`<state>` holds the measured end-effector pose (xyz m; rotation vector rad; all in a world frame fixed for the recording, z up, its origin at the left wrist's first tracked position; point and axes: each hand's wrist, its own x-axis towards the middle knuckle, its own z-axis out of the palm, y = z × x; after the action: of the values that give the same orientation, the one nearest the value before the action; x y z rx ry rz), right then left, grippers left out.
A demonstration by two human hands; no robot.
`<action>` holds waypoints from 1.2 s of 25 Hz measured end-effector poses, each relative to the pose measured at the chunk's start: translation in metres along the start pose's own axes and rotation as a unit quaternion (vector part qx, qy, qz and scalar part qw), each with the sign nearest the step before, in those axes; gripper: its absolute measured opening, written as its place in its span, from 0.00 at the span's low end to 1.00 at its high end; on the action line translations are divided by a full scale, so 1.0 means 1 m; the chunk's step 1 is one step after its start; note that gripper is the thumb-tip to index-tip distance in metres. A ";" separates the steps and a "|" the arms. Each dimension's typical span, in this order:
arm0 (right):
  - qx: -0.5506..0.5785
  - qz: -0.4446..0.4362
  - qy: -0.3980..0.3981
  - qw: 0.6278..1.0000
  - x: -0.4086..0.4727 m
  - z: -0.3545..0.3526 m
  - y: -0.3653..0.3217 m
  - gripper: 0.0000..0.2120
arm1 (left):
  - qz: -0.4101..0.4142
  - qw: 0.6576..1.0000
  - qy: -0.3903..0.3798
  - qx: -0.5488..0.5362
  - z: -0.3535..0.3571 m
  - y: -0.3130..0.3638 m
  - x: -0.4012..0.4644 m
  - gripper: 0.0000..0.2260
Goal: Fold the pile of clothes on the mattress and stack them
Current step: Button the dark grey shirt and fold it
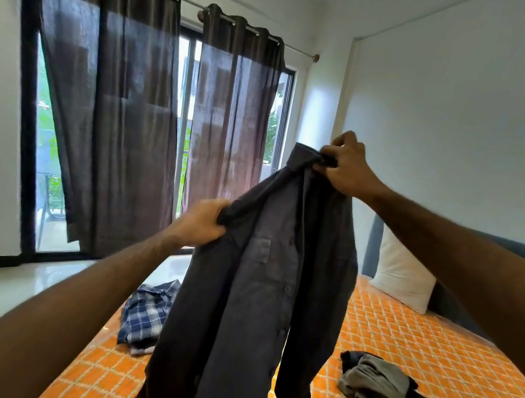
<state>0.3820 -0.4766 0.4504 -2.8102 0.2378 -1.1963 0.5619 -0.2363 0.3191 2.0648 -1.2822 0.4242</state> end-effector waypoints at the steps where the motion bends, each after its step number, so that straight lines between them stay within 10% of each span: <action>1: -0.030 0.025 0.012 0.999 -0.001 -0.011 0.007 0.13 | -0.009 1.000 0.007 0.020 0.006 -0.013 -0.007 0.13; 10: -0.049 0.174 0.058 0.982 -0.019 -0.071 0.040 0.15 | 0.002 0.962 0.269 0.055 -0.060 0.032 -0.009 0.08; 16: 0.157 0.101 -0.177 0.966 -0.044 -0.120 0.025 0.08 | -0.077 0.985 0.008 -0.154 -0.130 0.048 -0.045 0.40; 20: 0.298 0.038 -0.414 0.859 -0.079 -0.153 0.009 0.20 | -0.023 0.950 -0.071 -0.302 -0.173 0.066 -0.095 0.13; 25: 0.438 -0.028 -0.394 0.807 -0.078 -0.129 0.006 0.20 | 0.030 0.960 -0.053 -0.274 -0.206 0.051 -0.103 0.46; 30: 0.346 0.066 -0.405 0.844 -0.051 0.023 0.048 0.11 | -0.039 0.980 -0.044 -0.188 -0.114 -0.017 -0.102 0.21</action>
<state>0.3587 -0.5143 0.3917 -2.3017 -0.0626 0.0441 0.5368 -0.0857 0.3371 1.8196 -1.2198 0.0459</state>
